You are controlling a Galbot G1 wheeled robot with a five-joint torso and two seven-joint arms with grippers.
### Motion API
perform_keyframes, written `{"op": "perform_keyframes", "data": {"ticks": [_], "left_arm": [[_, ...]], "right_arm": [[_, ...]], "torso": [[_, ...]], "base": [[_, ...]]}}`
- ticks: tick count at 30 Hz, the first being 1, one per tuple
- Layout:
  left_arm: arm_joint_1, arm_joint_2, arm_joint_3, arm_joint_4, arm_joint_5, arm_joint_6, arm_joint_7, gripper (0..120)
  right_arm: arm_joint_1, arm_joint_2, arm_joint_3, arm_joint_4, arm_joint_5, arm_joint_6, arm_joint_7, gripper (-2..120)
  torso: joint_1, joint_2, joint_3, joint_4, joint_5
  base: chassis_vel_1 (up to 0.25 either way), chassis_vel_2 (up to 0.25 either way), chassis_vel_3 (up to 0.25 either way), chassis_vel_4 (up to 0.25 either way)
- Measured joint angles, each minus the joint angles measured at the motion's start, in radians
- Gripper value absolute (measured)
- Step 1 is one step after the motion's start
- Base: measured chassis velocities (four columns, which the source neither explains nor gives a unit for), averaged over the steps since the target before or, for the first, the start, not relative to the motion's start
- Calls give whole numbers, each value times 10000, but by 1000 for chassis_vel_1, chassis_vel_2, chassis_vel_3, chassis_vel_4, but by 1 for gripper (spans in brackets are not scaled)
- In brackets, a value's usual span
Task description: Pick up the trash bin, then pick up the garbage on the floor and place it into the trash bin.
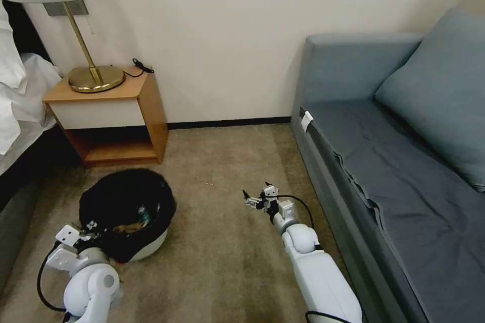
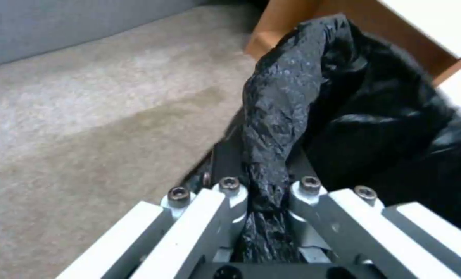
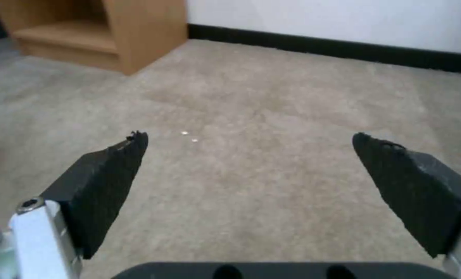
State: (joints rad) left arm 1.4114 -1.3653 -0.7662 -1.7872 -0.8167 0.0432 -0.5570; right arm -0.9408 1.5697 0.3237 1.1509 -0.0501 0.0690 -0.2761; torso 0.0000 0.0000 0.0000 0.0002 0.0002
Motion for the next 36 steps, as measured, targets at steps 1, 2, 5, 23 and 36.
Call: {"op": "perform_keyframes", "data": {"ticks": [1, 2, 5, 23, 36], "left_arm": [[0, 8, 1, 81, 1, -47, 26, 4], [0, 8, 1, 81, 1, -47, 26, 4], [-3, 46, -17, 411, -79, -167, 66, 19], [693, 215, -503, -894, 2737, -123, -66, 82], [1063, 1817, 121, -975, 5896, -2379, 2117, 100]], "right_arm": [[-30, 16, 4, 23, -52, 24, -44, 100], [-30, 16, 4, 23, -52, 24, -44, 100], [-274, 155, 3, 246, -253, 180, -262, 100], [-701, 384, -27, 727, -220, 380, 26, 100], [-499, 384, -257, 954, 1006, 488, 1261, 100]], "torso": [[0, 0, 0, 1, 0], [0, 0, 0, 1, 0], [0, 1, -2, 2, 11], [0, 0, 0, -2, -3], [0, 0, 0, -1, -1]], "base": [[0, 0, 0, 0], [0, 0, 0, 0], [0, 0, 0, 0], [0, 0, 0, 0], [0, 0, 0, 0]]}}
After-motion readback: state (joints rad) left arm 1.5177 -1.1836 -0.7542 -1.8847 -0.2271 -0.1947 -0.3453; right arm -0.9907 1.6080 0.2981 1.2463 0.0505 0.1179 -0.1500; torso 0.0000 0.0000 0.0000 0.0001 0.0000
